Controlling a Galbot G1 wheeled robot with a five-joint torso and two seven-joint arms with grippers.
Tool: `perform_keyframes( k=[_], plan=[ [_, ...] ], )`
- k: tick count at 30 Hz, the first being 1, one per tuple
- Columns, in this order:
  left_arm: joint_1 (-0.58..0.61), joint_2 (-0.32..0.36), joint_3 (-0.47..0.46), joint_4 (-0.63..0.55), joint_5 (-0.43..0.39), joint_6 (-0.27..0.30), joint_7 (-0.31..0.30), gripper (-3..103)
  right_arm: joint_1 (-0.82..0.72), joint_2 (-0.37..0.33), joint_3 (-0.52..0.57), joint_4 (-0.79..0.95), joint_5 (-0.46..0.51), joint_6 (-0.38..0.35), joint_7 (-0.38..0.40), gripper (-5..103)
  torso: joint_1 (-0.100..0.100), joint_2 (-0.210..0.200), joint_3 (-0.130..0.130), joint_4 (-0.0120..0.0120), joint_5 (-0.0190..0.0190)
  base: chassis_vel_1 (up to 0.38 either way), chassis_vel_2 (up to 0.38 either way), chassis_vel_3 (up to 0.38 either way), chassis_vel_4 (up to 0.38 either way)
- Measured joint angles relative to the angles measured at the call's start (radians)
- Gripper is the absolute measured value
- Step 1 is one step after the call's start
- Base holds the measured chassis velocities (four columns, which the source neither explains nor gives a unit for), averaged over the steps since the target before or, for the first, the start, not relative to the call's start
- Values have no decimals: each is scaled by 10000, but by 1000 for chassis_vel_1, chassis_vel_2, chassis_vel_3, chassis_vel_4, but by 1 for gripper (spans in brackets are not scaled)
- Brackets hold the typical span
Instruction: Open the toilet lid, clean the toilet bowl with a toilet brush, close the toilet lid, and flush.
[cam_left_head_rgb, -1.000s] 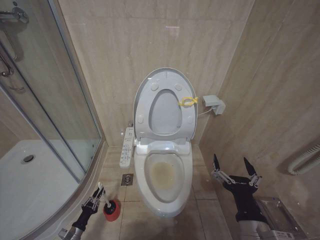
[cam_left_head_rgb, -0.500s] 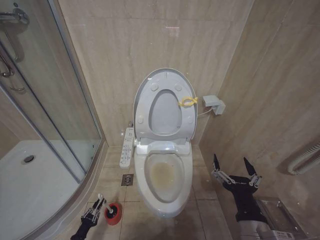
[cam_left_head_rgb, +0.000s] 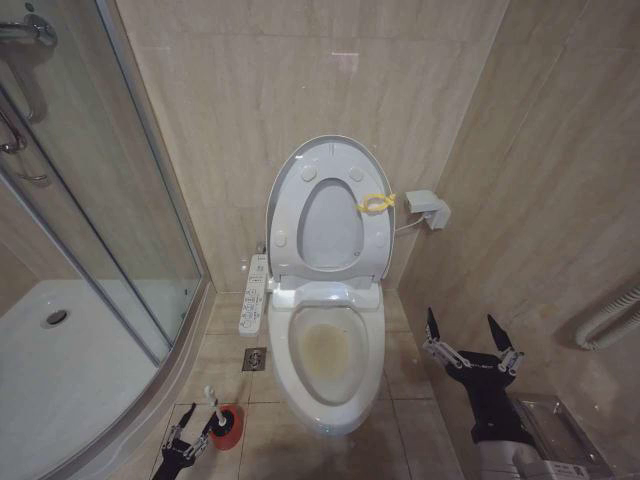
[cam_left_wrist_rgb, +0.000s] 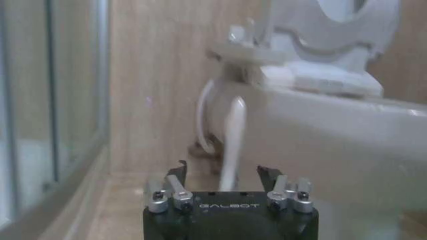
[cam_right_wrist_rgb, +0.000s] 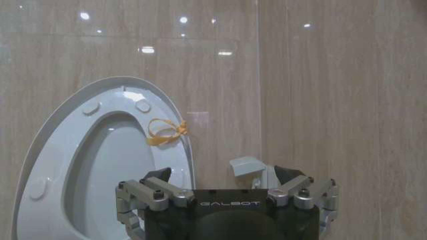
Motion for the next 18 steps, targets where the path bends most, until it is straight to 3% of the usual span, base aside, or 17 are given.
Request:
perform_keyframes(
  k=[3, 4, 6, 7, 10, 13, 14, 16, 18],
  plan=[
    [558, -116, -182, -1534, -152, 2, -1197, 71, 0, 0, -1, 0, 0, 0, -1, 100, 0, 1, -1, -3, 1, 0, 0, 0, 0],
    [558, -116, -182, -1534, -152, 2, -1197, 71, 0, 0, -1, 0, 0, 0, -1, 100, 0, 1, -1, -3, 1, 0, 0, 0, 0],
    [1034, -210, -353, -2949, -205, 21, -2144, 71, 0, 0, 1, 0, 0, 0, 0, 100, 0, 0, -1, -6, 5, 0, 0, 0, 0],
    [1307, -262, -476, -3666, -171, 132, -2527, 97, 0, 0, 0, -1, 0, -1, 0, 100, 0, 0, -1, -6, 6, 0, 0, 0, 0],
    [1685, -333, -658, -4637, -81, 407, -3011, 97, 0, -1, 1, -1, 0, -1, 0, 100, 0, 1, -1, -3, 3, 0, 0, 0, 0],
    [3117, -537, -1226, -7936, 520, 1645, -5556, 97, 0, -1, 0, -1, 0, -1, 0, 100, -1, 1, -1, -1, 3, 0, 0, 0, 0],
    [3117, -537, -1226, -7936, 520, 1645, -5556, 97, 0, -1, 0, -1, 0, -1, 0, 100, -1, 1, -1, -1, 3, 0, 0, 0, 0],
    [3886, -549, -1472, -9685, 926, 2936, -6846, 100, 0, 2, 0, -1, 0, -1, 0, 100, -2, 2, -2, -2, 7, 0, 0, 0, 0],
    [4749, -439, -1806, -11422, 1130, 4596, -7662, 100, 0, 0, 0, -2, 0, -1, 0, 100, -2, 2, -2, -2, 5, 0, 0, 0, 0]
  ],
)
